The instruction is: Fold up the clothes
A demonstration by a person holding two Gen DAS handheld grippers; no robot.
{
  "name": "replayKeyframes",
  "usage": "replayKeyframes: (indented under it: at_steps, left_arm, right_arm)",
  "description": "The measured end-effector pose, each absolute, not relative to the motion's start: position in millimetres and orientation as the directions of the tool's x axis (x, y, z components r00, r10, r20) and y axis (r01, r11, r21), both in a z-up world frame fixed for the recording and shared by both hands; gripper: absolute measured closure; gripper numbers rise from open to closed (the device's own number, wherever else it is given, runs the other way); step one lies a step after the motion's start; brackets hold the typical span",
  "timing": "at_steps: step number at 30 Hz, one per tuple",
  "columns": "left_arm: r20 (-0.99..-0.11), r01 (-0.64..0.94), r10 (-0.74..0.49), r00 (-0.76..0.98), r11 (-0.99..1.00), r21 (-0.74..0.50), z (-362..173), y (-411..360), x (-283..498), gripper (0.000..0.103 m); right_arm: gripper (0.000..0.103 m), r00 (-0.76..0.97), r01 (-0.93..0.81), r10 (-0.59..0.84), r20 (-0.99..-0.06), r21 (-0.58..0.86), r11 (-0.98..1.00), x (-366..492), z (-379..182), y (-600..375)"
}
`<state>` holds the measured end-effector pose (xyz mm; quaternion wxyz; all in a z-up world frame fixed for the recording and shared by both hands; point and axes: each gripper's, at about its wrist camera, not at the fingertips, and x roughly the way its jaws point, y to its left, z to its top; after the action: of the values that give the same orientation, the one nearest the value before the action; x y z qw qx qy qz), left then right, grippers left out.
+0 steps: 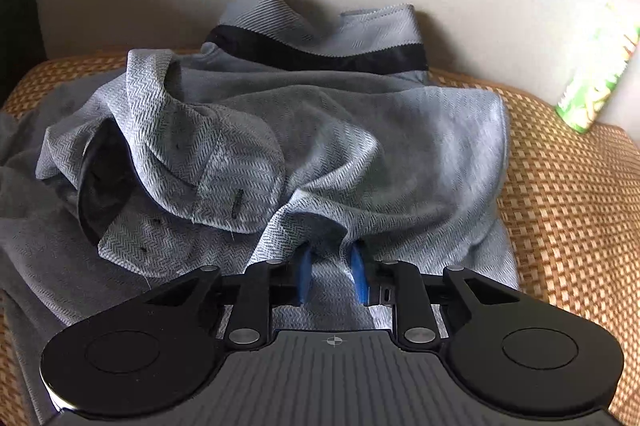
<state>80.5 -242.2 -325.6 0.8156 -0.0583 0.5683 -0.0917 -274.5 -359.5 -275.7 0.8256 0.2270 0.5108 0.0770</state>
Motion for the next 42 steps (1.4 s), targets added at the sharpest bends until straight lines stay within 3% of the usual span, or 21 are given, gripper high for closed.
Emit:
replayKeyframes:
  at_steps: [4,6,9,11,13,14,17,23,29,37,38,39,40,41,42]
  left_arm:
    - [-0.904,0.124,-0.329,0.272,0.944,-0.305,-310,-229,63,0.057]
    - [-0.89,0.175,-0.37,0.266,0.927,-0.333,-295,-221,42,0.05]
    - [-0.881,0.244,-0.385,0.275,0.914,-0.323,-277,-206,4,0.048]
    - [-0.879,0.242,-0.367,0.305,0.922,-0.301,-270,-192,-16,0.048]
    - [-0.872,0.21,-0.345,0.347,0.935,-0.286,-263,-175,-30,0.048]
    - [-0.865,0.175,-0.337,0.371,0.94,-0.291,-259,-163,-34,0.048]
    - [-0.854,0.046,-0.311,0.418,0.946,-0.322,-254,-123,-29,0.045]
    - [-0.84,-0.265,-0.136,0.525,0.912,-0.313,-260,-38,16,0.037]
    - [-0.847,-0.177,-0.116,0.519,0.955,-0.239,-281,-41,85,0.037]
    - [-0.855,-0.129,-0.073,0.513,0.978,-0.161,-317,-62,135,0.028]
    - [-0.86,-0.133,-0.076,0.504,0.977,-0.164,-322,-61,140,0.03]
    - [-0.865,-0.13,-0.089,0.494,0.976,-0.175,-325,-59,143,0.043]
    - [-0.868,-0.112,-0.114,0.483,0.975,-0.19,-328,-58,146,0.068]
    - [-0.871,-0.09,-0.141,0.471,0.974,-0.206,-329,-57,149,0.102]
    - [-0.869,-0.076,-0.148,0.473,0.975,-0.208,-328,-56,149,0.102]
  right_arm:
    - [0.098,0.325,0.075,0.384,-0.864,0.429,0.9,-276,-276,-361]
    - [0.096,0.346,0.09,0.326,-0.88,0.377,0.922,-283,-263,-366]
    - [0.092,0.405,0.129,0.264,-0.875,0.341,0.931,-286,-241,-377]
    - [0.083,0.466,0.113,0.25,-0.849,0.338,0.934,-270,-224,-379]
    - [0.062,0.525,0.066,0.245,-0.815,0.326,0.943,-248,-207,-378]
    - [0.058,0.557,0.025,0.259,-0.789,0.327,0.945,-232,-198,-374]
    - [0.057,0.64,-0.094,0.311,-0.702,0.331,0.939,-181,-174,-351]
    - [0.049,0.708,-0.213,0.384,-0.593,0.339,0.916,-88,-163,-303]
    - [0.048,0.734,-0.172,0.354,-0.58,0.344,0.923,-7,-181,-274]
    - [0.043,0.778,-0.122,0.294,-0.555,0.326,0.938,60,-180,-274]
    - [0.043,0.772,-0.128,0.291,-0.565,0.31,0.942,63,-181,-272]
    - [0.043,0.765,-0.137,0.284,-0.578,0.284,0.949,66,-183,-270]
    - [0.043,0.758,-0.15,0.275,-0.591,0.252,0.956,70,-186,-267]
    - [0.043,0.754,-0.162,0.265,-0.601,0.221,0.962,75,-188,-264]
    - [0.043,0.752,-0.178,0.254,-0.608,0.185,0.967,81,-191,-260]
